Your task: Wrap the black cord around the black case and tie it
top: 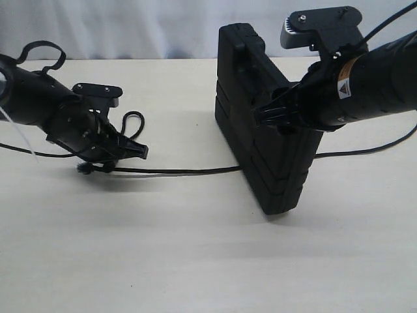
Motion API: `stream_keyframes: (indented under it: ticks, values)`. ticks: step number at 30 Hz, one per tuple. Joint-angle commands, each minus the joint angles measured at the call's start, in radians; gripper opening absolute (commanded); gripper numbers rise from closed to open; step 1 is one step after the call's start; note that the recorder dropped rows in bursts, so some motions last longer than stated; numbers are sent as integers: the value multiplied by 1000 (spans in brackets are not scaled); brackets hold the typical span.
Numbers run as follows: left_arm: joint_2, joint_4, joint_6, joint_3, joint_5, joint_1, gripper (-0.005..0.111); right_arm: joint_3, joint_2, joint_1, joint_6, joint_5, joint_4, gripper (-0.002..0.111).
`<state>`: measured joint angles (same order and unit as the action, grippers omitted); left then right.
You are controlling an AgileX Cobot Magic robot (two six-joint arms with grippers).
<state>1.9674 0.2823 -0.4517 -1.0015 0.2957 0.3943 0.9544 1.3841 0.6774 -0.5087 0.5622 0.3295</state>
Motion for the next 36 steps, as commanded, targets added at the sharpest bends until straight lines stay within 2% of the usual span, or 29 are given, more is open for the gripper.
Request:
stream_keyframes:
  ticks: [1,8,13,16,22,25,31,36]
  values:
    - [-57,-7,66,42,-57,2,0,10,-15,0,8,-17,23,4]
    - [-135,-7,164,120,-168,2,0,10,-15,0,8,-17,23,4]
    - [-197,3,190,234,-413,2,0,8,-15,0,8,-12,23,4]
    - [-231,104,189,307,-566,2,0,-1,-15,0,8,-17,23,4]
    - [-253,187,162,387,-768,2,0,-18,-13,0,-1,-38,23,4]
    - [-256,289,113,400,-840,2,0,-18,-13,0,-1,-29,23,4]
    - [-310,639,79,417,-976,2,0,-18,-13,0,-1,-12,23,4]
    - [-362,708,9,417,-976,2,0,-18,-13,0,-5,-12,23,4]
